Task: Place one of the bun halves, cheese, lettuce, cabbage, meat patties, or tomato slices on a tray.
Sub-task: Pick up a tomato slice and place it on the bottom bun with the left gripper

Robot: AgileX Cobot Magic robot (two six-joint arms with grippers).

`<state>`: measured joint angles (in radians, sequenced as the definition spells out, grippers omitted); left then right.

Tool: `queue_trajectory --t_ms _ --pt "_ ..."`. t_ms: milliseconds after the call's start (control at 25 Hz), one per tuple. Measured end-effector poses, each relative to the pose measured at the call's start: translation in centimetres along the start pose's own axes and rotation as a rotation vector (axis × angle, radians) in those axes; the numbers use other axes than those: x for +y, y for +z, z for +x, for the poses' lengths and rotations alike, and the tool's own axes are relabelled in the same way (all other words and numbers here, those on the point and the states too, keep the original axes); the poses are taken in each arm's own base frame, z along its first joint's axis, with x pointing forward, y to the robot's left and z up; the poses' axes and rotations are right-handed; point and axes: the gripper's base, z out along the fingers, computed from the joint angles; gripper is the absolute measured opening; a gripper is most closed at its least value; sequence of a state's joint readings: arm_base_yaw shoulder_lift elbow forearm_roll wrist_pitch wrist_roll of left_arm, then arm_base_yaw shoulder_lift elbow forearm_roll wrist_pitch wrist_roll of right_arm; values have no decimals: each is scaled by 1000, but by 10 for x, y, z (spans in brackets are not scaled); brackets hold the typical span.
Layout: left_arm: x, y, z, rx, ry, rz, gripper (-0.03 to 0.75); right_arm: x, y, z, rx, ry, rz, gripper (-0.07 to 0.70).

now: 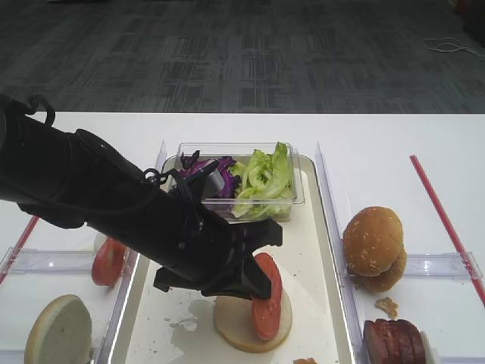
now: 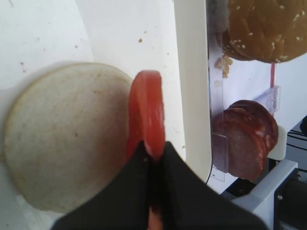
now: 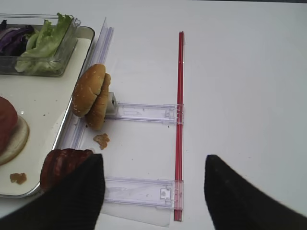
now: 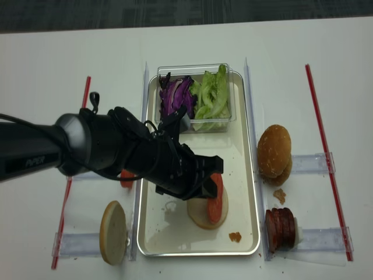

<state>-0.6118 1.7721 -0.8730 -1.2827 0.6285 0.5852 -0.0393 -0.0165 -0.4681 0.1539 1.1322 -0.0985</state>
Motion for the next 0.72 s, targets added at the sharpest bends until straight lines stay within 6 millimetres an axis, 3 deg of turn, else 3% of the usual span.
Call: queue_trajectory --t_ms 320,720 --pt "0 0 0 1 0 -1 6 0 0 0 0 0 0 468" --pt "0 0 0 3 1 -1 91 0 0 0 0 0 0 468"
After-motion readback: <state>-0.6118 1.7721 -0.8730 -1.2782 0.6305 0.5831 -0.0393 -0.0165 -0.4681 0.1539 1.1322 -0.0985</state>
